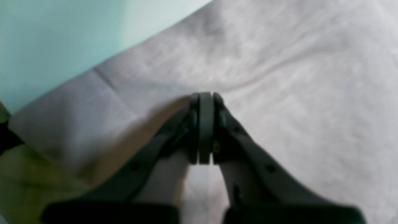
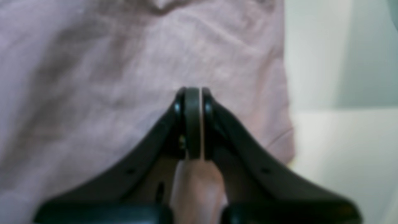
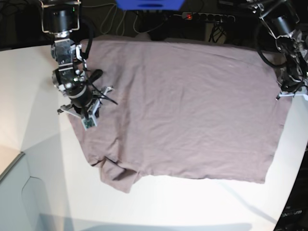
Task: Layout the t-shirt on the table in an organized manner, then fold the t-shirt properly
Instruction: 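Grasp the shirt edges with both grippers and stretch it taut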
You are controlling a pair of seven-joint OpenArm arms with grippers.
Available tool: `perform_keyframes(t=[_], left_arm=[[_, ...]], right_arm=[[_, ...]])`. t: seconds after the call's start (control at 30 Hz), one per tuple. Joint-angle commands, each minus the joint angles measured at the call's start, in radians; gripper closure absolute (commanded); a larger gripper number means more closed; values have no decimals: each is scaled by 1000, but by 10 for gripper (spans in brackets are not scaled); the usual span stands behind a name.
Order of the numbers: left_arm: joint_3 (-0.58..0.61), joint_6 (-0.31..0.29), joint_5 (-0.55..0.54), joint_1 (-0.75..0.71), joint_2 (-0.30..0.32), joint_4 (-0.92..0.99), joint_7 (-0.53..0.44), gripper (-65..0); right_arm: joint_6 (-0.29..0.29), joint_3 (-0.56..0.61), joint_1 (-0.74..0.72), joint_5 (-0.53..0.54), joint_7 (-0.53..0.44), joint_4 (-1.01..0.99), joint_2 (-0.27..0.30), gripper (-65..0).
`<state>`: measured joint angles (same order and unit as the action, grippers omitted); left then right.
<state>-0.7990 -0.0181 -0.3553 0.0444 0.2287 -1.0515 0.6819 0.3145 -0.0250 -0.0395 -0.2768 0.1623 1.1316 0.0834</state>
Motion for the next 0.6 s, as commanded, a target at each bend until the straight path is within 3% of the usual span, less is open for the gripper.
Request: perform_keyframes(t=[0.0,0.17,0.3,0.4,0.57], left_arm=[[-1,11,8,30,13,30,0,0],[13,11,17,68,-13,158,-93,0],[131,11,9,85,-7,215,-169,0],[211,11,9,105,-10,225,-198,0],[235,13,8,128,-38,218,-198,0]], right_arm=[[-2,-11,-44,-6,24,-23,9,0],[-2,-86,-158,-6,21,-203,11,0],[-2,-118,-257,-6,18,-325,34,0],[-2,-118,-330,-6,-34,-416,63,0],[-2,-115,-471,-9,-142,-626,118,0]])
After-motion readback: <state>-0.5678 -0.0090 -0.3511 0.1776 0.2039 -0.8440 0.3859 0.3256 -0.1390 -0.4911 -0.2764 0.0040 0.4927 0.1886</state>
